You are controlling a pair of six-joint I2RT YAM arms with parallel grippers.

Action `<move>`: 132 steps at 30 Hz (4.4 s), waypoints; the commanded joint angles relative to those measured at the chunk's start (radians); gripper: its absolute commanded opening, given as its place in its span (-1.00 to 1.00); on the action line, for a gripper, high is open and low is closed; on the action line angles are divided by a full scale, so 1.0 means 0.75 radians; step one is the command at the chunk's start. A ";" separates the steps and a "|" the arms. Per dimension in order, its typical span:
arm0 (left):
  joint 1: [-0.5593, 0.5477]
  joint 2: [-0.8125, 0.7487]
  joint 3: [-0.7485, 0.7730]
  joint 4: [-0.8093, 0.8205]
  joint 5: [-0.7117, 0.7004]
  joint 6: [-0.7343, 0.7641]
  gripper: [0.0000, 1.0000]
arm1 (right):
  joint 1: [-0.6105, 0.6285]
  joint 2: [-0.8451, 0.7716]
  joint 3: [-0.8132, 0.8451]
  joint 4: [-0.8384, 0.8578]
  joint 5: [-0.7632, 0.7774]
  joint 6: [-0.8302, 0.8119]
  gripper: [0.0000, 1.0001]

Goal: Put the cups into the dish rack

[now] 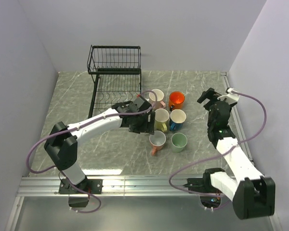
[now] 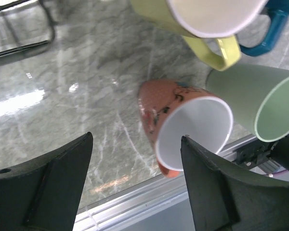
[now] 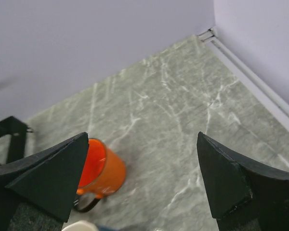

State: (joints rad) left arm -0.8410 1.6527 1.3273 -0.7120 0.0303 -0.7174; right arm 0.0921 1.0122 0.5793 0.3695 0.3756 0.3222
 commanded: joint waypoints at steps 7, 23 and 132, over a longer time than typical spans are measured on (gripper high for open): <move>-0.075 0.105 -0.058 0.139 0.029 -0.005 0.29 | 0.004 -0.355 0.228 -0.548 -0.069 0.106 0.99; -0.128 -0.019 -0.013 -0.001 -0.110 -0.080 -0.99 | 0.006 -0.581 0.485 -0.992 -0.282 0.178 0.99; 0.569 -0.854 -0.025 -0.586 -0.249 -0.195 0.36 | 0.841 1.612 2.641 -1.016 0.172 0.061 -1.00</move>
State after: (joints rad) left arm -0.4175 1.0096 1.2778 -1.0943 -0.1070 -0.9009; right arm 0.7315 2.2448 2.5114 -0.5827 0.3683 0.4385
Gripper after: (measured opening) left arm 0.685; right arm 0.254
